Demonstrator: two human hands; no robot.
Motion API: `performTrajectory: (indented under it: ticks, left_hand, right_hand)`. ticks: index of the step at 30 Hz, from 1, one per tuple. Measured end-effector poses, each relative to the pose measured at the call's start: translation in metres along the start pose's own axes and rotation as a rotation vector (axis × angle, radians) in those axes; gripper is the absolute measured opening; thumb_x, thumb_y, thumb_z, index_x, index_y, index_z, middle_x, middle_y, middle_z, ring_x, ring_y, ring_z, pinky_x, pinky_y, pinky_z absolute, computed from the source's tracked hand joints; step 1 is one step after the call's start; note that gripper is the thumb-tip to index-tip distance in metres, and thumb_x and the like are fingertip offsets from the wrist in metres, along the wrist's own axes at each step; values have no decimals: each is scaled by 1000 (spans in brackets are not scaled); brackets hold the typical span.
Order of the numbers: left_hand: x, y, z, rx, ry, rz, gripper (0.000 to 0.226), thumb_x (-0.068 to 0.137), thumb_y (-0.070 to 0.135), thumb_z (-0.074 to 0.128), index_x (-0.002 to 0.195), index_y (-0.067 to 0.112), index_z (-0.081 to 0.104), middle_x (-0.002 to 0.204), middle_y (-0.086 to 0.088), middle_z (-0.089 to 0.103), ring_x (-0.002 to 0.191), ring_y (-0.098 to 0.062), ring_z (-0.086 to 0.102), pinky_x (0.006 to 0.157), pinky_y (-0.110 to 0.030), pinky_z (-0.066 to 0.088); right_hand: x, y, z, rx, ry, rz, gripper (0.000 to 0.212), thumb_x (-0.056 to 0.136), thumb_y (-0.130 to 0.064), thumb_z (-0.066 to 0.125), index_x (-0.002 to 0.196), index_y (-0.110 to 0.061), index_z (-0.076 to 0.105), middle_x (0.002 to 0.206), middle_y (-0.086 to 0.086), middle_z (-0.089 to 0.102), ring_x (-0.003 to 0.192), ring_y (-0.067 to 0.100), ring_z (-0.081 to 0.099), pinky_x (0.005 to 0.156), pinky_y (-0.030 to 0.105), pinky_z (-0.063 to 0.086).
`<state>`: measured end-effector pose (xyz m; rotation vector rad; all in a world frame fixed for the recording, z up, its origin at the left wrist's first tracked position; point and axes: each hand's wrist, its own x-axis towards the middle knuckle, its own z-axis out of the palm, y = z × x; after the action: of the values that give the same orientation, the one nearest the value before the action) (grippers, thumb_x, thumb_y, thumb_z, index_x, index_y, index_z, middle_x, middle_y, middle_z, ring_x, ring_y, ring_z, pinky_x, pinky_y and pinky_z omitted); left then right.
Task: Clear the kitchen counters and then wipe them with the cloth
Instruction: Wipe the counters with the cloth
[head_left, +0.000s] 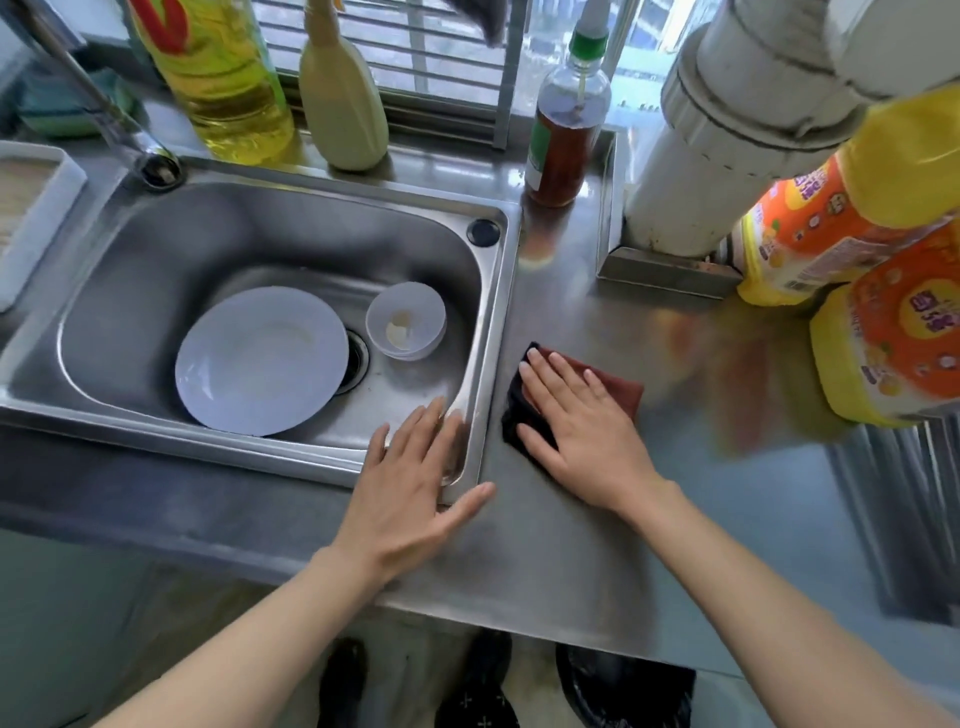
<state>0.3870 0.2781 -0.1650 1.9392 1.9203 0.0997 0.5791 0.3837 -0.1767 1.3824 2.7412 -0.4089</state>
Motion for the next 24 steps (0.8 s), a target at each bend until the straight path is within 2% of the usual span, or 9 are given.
performTrajectory:
  ticks: [2, 6, 9, 11, 13, 15, 17, 20, 24]
  left_hand:
    - [-9, -11, 2, 77, -15, 46, 91, 76, 80, 4, 148, 25, 14, 157, 1, 7, 143, -15, 11, 113, -35, 2]
    - [-10, -11, 6, 108, 47, 68, 84, 80, 76, 18, 143, 21, 30, 151, -6, 29, 132, -22, 35, 103, -33, 17]
    - [-9, -13, 4, 91, 39, 110, 88, 76, 77, 16, 145, 22, 24, 154, -6, 21, 137, -21, 27, 108, -35, 16]
    - [-14, -21, 2, 91, -12, 180, 90, 75, 77, 14, 148, 23, 15, 157, -5, 8, 142, -18, 12, 113, -37, 7]
    - [-27, -28, 2, 108, -4, 264, 86, 79, 75, 19, 148, 24, 12, 157, -3, 3, 144, -16, 2, 115, -38, -2]
    - [-49, -34, 7, 142, 15, 303, 79, 84, 70, 23, 147, 24, 18, 156, -1, 10, 144, -17, 6, 114, -41, 3]
    - [-65, -40, 14, 154, 21, 309, 75, 86, 68, 23, 146, 23, 23, 155, -1, 16, 143, -18, 11, 113, -43, 10]
    - [-70, -43, 21, 191, 43, 297, 76, 87, 68, 22, 146, 21, 25, 155, 0, 17, 144, -18, 11, 113, -46, 14]
    - [-68, -42, 25, 206, 82, 299, 75, 85, 66, 31, 144, 19, 31, 154, -2, 22, 142, -19, 16, 113, -46, 16]
  right_hand:
    - [12, 0, -3, 21, 13, 92, 69, 88, -57, 15, 149, -25, 8, 157, -8, 3, 144, 9, -1, 115, 33, -1]
    - [13, -26, 6, 49, 45, 254, 62, 97, -46, 26, 150, -22, 5, 158, -6, -3, 144, 11, -5, 115, 34, -5]
    - [-17, -49, 17, 20, 65, 184, 64, 92, -52, 17, 149, -23, 10, 158, -7, 3, 145, 11, -1, 115, 34, -3]
    - [-45, -54, 23, -10, 49, 118, 66, 90, -53, 16, 149, -23, 16, 157, -7, 9, 144, 11, 4, 116, 36, 3]
    - [-67, -45, 25, -34, 39, 128, 66, 90, -54, 18, 149, -24, 17, 156, -9, 8, 144, 10, 5, 116, 37, 7]
    - [-77, -30, 24, -27, 44, 242, 69, 88, -56, 13, 149, -25, 13, 156, -10, 4, 144, 10, 4, 116, 36, 5]
    - [-76, -26, 24, -16, 79, 438, 69, 88, -56, 9, 149, -24, 9, 157, -7, 1, 145, 13, 1, 116, 36, 2]
    - [-68, -59, 30, 12, 146, 615, 66, 90, -50, 13, 150, -20, 9, 158, -2, 3, 145, 17, 1, 116, 39, 2]
    - [-86, -118, 49, -26, 151, 393, 63, 92, -48, 25, 148, -19, 23, 156, 0, 18, 143, 19, 15, 115, 38, 9]
